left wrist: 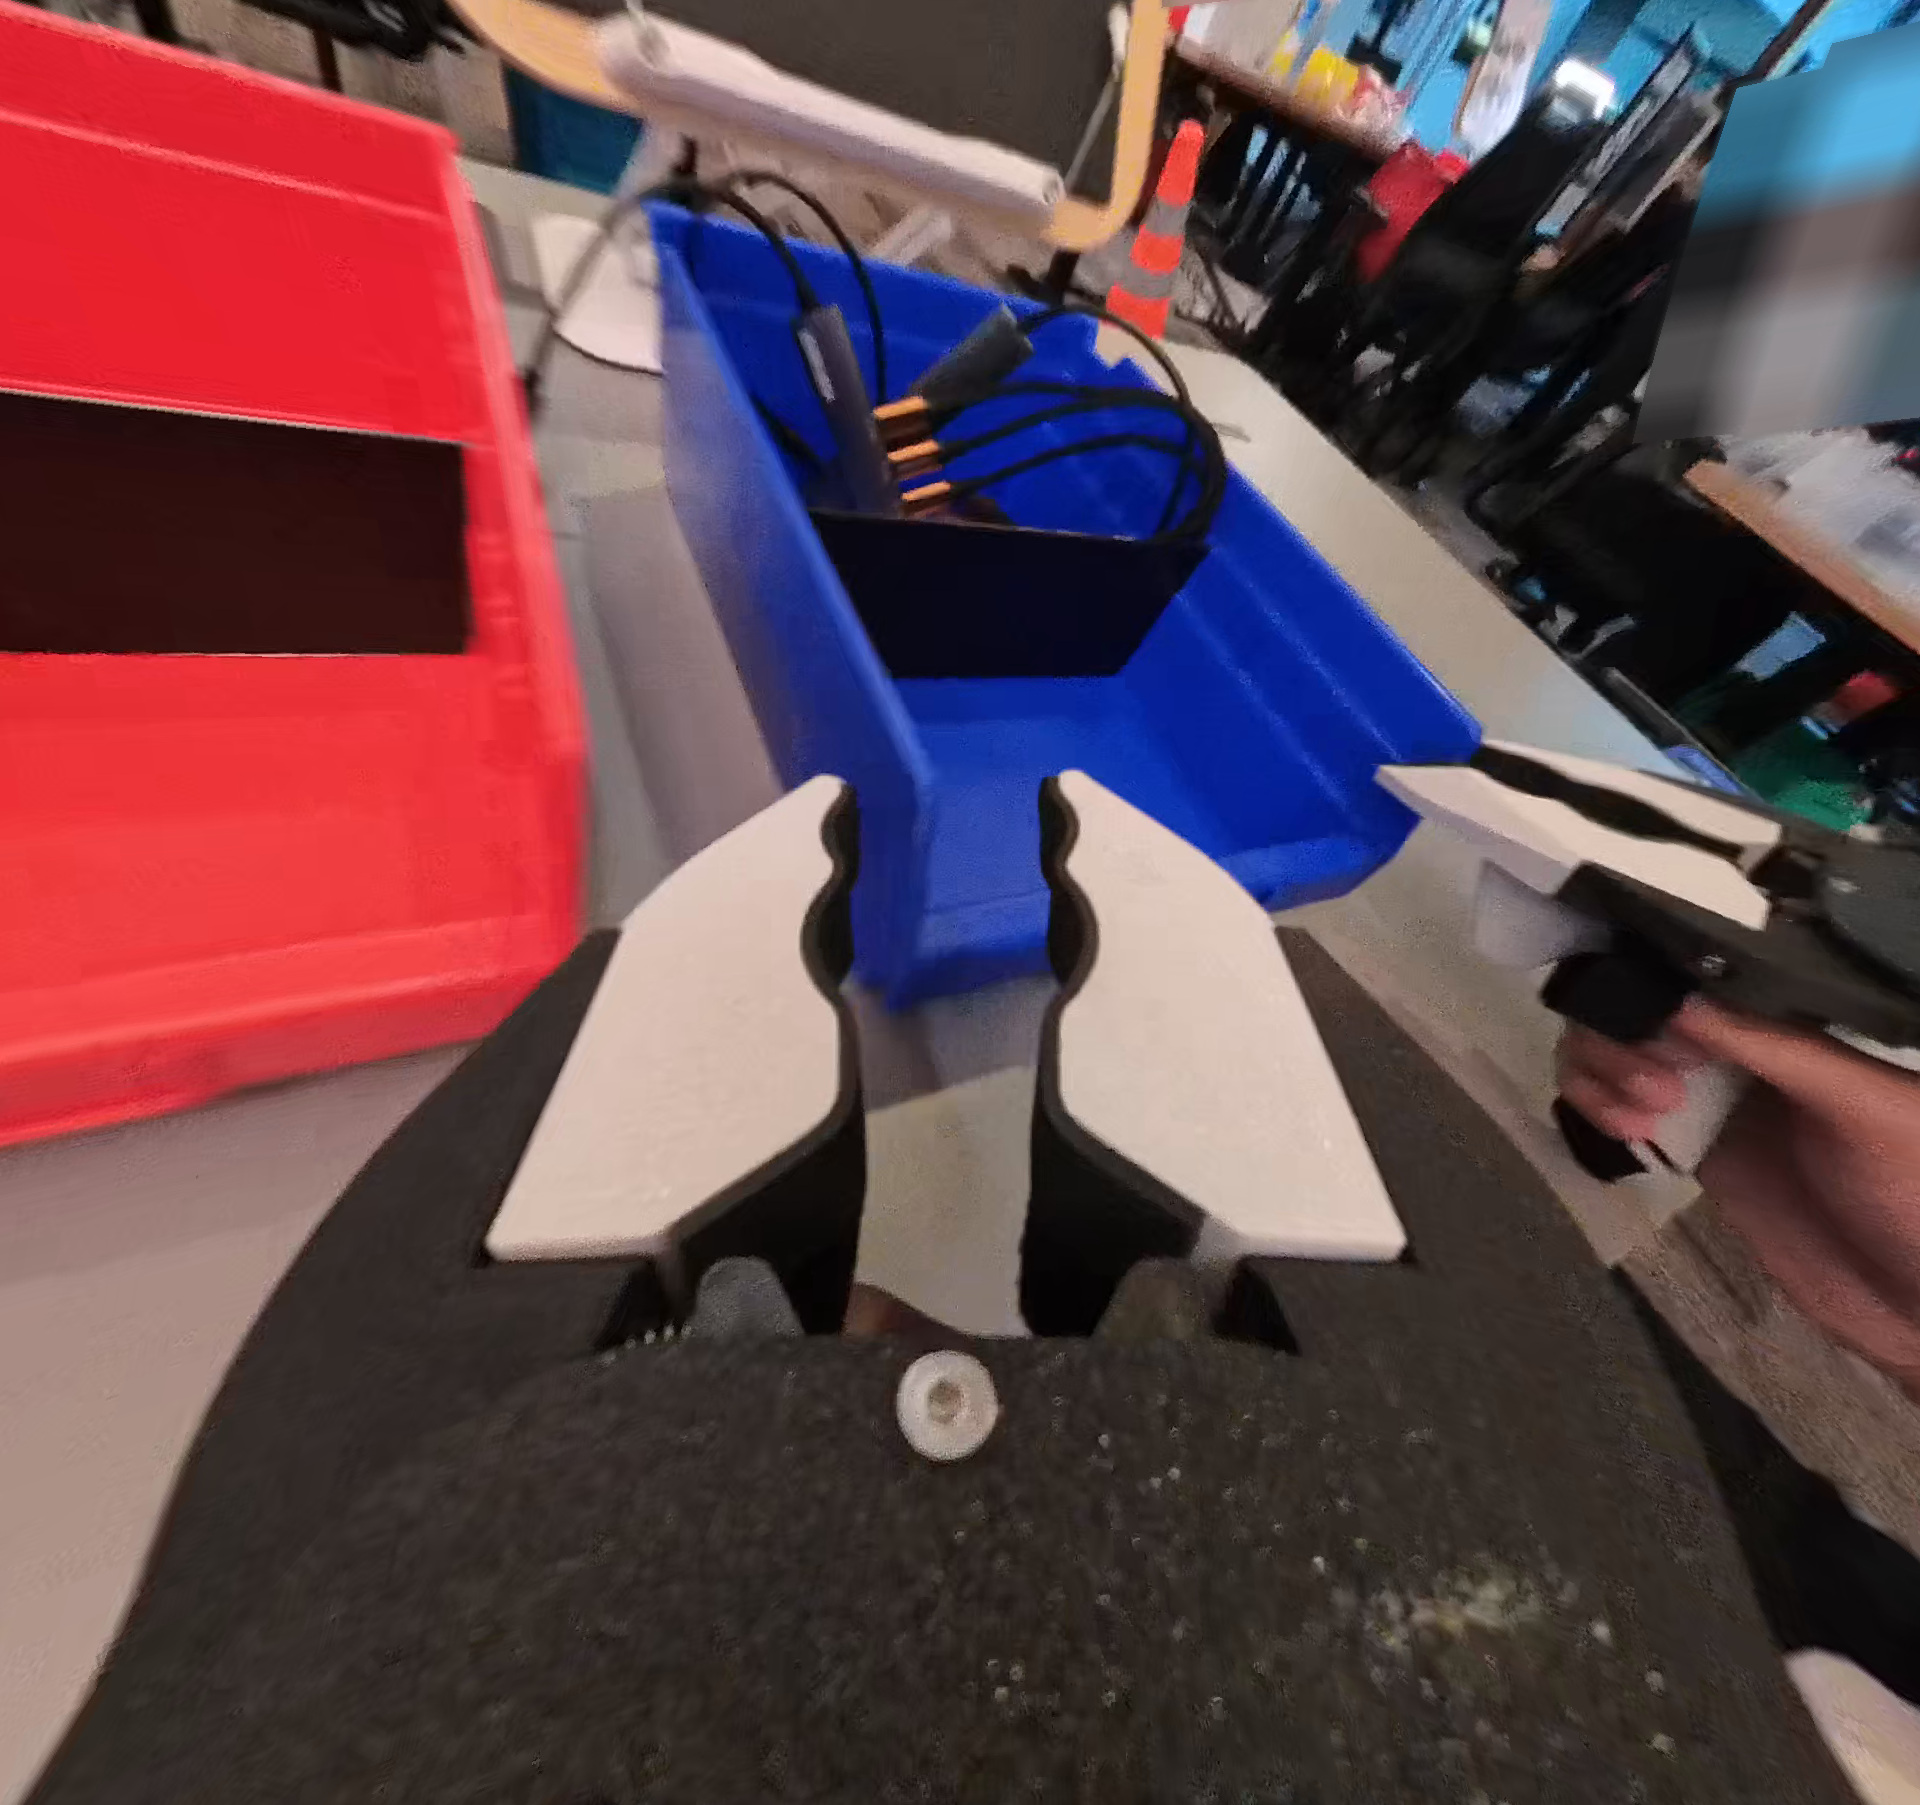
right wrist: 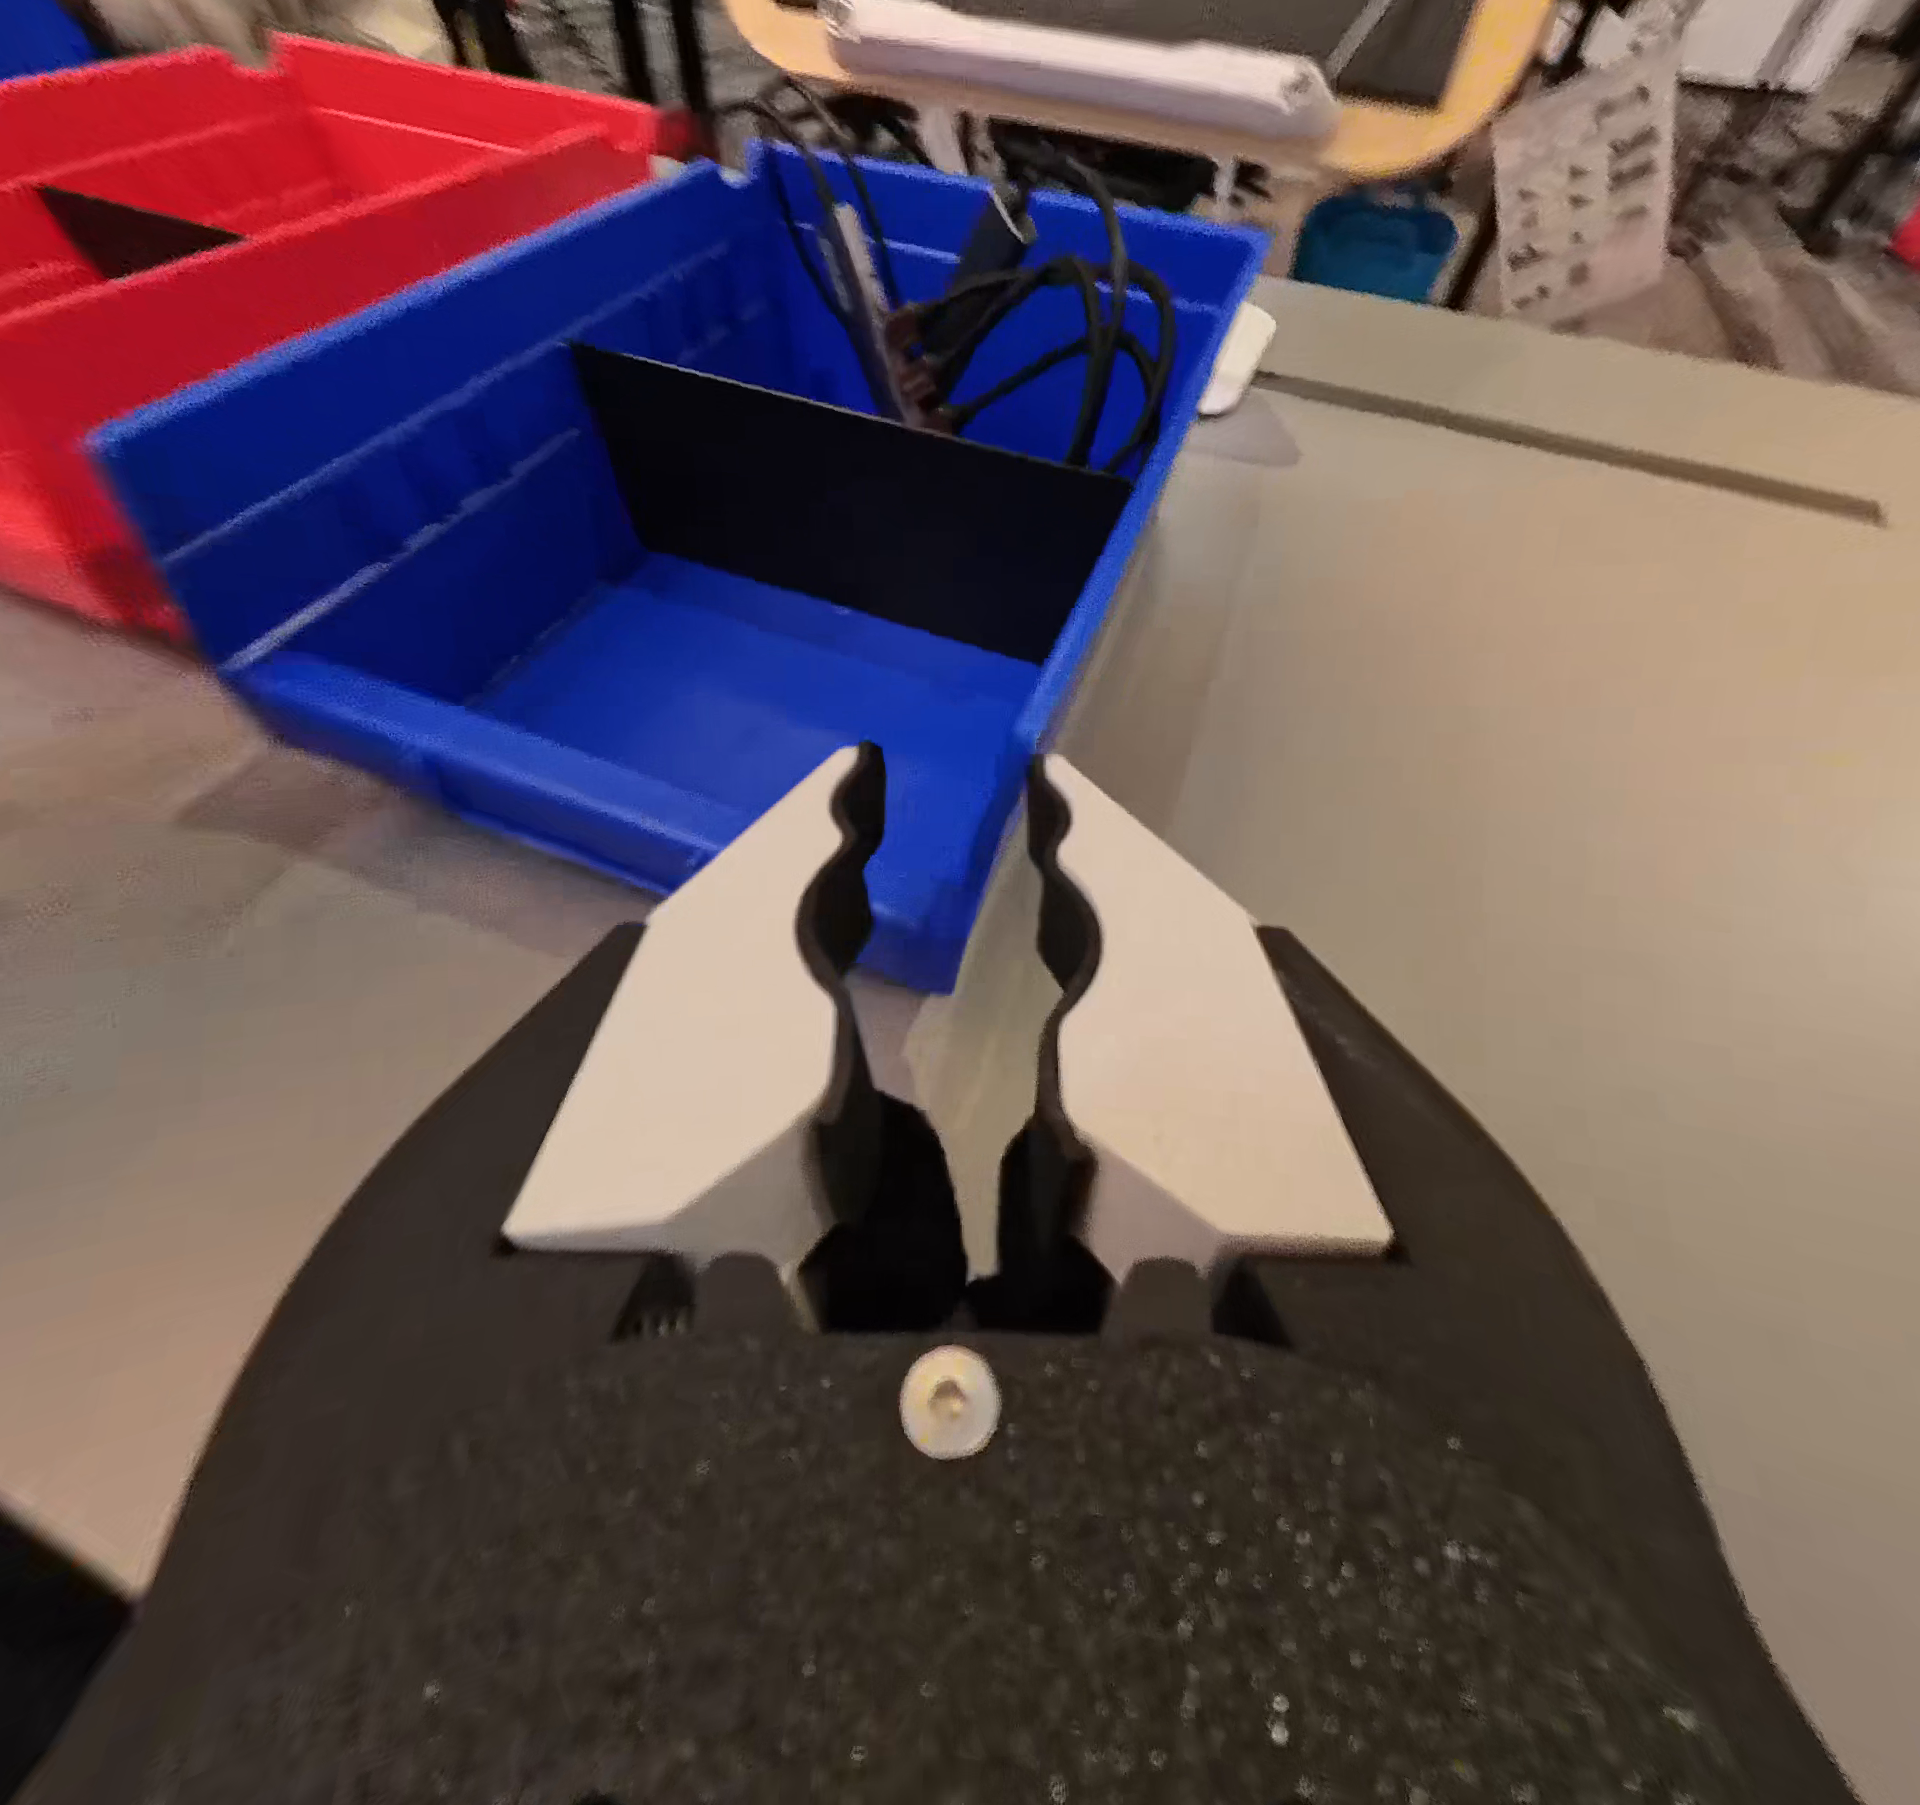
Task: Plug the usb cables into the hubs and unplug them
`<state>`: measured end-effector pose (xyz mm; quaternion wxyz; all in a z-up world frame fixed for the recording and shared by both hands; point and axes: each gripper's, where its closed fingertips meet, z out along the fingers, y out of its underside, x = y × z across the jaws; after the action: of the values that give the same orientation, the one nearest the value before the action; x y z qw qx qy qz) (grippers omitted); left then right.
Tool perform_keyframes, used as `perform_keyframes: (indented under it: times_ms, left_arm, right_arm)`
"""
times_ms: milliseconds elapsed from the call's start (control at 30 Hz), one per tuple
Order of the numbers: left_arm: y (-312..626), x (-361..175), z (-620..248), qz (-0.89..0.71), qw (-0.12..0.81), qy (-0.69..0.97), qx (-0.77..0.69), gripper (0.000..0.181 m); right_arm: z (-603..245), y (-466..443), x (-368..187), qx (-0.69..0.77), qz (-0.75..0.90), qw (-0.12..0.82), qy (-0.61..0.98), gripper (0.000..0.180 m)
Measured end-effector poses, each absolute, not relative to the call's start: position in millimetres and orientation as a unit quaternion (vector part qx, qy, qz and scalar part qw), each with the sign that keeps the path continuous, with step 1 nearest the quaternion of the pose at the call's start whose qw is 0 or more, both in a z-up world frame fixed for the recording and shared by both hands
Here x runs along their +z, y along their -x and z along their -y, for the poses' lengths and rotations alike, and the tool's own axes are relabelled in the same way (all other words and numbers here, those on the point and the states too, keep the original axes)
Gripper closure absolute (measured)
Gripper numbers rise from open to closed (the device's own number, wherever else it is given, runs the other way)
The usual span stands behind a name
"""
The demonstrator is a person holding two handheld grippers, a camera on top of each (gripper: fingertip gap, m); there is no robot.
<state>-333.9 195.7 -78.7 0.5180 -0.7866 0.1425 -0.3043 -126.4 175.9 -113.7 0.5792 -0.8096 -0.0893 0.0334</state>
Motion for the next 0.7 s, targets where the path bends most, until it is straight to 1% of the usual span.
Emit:
perform_keyframes:
  times_ms: [67,133,233,300,400,467,500,567,600,633,667,700]
  left_arm:
    - [391,-77,-193,-0.123,0.543,0.788,-0.261,0.147]
    - [460,-88,-200,-0.104,0.552,0.805,-0.192,0.146]
    - [546,-107,-225,-0.087,0.532,0.835,-0.109,0.14]
    - [569,-114,-246,-0.093,0.519,0.843,-0.108,0.135]
    - [577,-120,-284,-0.092,0.514,0.844,-0.123,0.135]
    - [574,-127,-304,-0.103,0.508,0.845,-0.132,0.14]
    - [571,-132,-310,-0.112,0.501,0.849,-0.13,0.147]
    - [569,-139,-313,-0.126,0.494,0.852,-0.119,0.172]
    - [569,-139,-311,-0.118,0.499,0.851,-0.112,0.177]
    - [570,-139,-306,-0.111,0.499,0.853,-0.102,0.177]
    - [571,-139,-299,-0.107,0.498,0.855,-0.091,0.177]
    - [572,-139,-291,-0.101,0.499,0.857,-0.08,0.178]
  right_arm:
    - [-162,132,-103,0.036,0.114,0.594,0.795,0.144]
    - [-147,153,-100,0.07,0.162,0.598,0.782,0.146]
    - [-131,188,-99,0.103,0.21,0.599,0.766,0.149]
    - [-121,225,-105,0.15,0.254,0.584,0.756,0.149]
    - [-111,275,-124,0.197,0.316,0.531,0.761,0.147]
    - [-109,301,-133,0.207,0.342,0.515,0.758,0.147]
    - [-111,311,-136,0.207,0.35,0.51,0.759,0.147]
    - [-117,331,-141,0.203,0.359,0.499,0.762,0.147]
    - [-124,338,-142,0.196,0.357,0.497,0.766,0.147]
    - [-133,345,-142,0.188,0.347,0.499,0.771,0.146]
    - [-144,350,-141,0.18,0.327,0.503,0.779,0.141]
    - [-155,355,-139,0.176,0.301,0.506,0.789,0.132]
